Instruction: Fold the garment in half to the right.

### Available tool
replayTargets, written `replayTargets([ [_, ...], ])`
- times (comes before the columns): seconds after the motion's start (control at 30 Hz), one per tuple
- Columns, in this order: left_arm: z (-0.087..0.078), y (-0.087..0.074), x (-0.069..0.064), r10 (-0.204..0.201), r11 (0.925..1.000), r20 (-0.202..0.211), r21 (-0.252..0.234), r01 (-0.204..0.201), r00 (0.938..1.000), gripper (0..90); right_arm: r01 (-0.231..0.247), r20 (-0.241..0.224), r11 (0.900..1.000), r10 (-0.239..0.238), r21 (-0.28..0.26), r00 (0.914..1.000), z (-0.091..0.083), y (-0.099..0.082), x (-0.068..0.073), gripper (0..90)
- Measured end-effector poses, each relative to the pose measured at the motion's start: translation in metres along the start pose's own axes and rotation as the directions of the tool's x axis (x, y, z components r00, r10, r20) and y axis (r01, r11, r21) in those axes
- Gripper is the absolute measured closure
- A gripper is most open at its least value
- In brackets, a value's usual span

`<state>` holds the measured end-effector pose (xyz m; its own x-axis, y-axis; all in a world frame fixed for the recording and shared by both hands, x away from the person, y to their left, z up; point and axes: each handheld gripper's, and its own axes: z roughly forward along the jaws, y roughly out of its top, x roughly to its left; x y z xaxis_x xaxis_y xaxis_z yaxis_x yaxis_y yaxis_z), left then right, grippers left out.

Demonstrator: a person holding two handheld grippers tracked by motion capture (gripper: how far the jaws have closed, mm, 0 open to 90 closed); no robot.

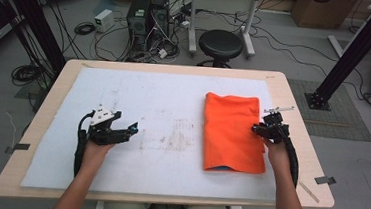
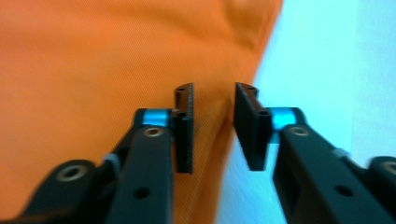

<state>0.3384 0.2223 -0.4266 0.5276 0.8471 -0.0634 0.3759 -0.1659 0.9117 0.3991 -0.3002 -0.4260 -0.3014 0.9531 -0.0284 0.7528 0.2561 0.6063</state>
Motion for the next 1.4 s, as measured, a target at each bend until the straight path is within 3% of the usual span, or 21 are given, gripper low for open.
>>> replayTargets([
  [0.07,0.0,0.0,-0.001,-0.001,1.0,0.003,-0.003,0.001,1.0,21.7,0.008,0.013,1.0,-0.008,-0.005,0.9999,0.002,-0.004,-0.004,85.9],
  [0.13,-0.001,0.001,0.0,0.001,1.0,0.004,-0.002,-0.001,1.0,21.7,0.013,0.06,0.9998,-0.012,-0.016,0.9982,0.003,-0.004,-0.003,87.3],
  [0.2,-0.002,0.002,0.001,-0.001,1.0,0.0,-0.006,0.001,1.0,21.7,-0.003,0.05,0.9998,0.004,-0.022,0.9987,0.004,-0.003,-0.002,85.3],
  [0.27,-0.003,0.002,0.002,-0.004,0.9999,-0.001,-0.012,0.004,1.0,21.7,0.006,0.062,0.9991,-0.003,-0.042,0.9981,0.0,-0.003,0.0,72.3],
  [0.33,-0.005,0.002,0.004,-0.003,0.9999,-0.003,-0.017,0.002,1.0,21.6,-0.023,0.051,0.9968,0.027,-0.077,0.9984,-0.008,-0.004,0.0,56.9],
  [0.4,-0.006,0.0,0.005,-0.001,0.9998,-0.008,-0.02,0.001,1.0,21.5,-0.03,0.034,0.9934,0.034,-0.111,0.9988,-0.015,-0.005,0.002,47.8],
  [0.5,-0.008,-0.003,0.006,-0.002,0.9997,-0.008,-0.023,0.002,1.0,21.5,-0.027,0.011,0.9844,0.03,-0.174,0.9995,-0.029,-0.01,0.011,39.5],
  [0.7,-0.013,-0.005,0.009,-0.007,0.9994,0.004,-0.033,0.007,1.0,21.4,-0.014,-0.014,0.9687,0.011,-0.248,0.9998,-0.048,-0.02,0.025,25.4],
  [0.9,-0.017,-0.007,0.006,0.0,0.9987,0.028,-0.05,0.002,0.9996,21.4,0.016,-0.054,0.9475,-0.035,-0.319,0.9979,-0.065,-0.035,0.038,21.6],
  [0.97,-0.018,-0.009,0.006,-0.001,0.9987,0.035,-0.05,0.003,0.9994,21.4,0.029,-0.045,0.9424,-0.047,-0.333,0.9979,-0.068,-0.039,0.043,21.6],
  [1.13,-0.022,-0.011,0.006,-0.003,0.9983,0.032,-0.058,0.005,0.9995,21.4,0.006,-0.069,0.9306,-0.033,-0.366,0.9971,-0.071,-0.047,0.046,21.6],
  [1.4,-0.024,-0.013,0.007,-0.007,0.9983,0.031,-0.057,0.009,0.9995,21.4,0.018,-0.072,0.918,-0.05,-0.396,0.9962,-0.072,-0.052,0.051,21.6],
])
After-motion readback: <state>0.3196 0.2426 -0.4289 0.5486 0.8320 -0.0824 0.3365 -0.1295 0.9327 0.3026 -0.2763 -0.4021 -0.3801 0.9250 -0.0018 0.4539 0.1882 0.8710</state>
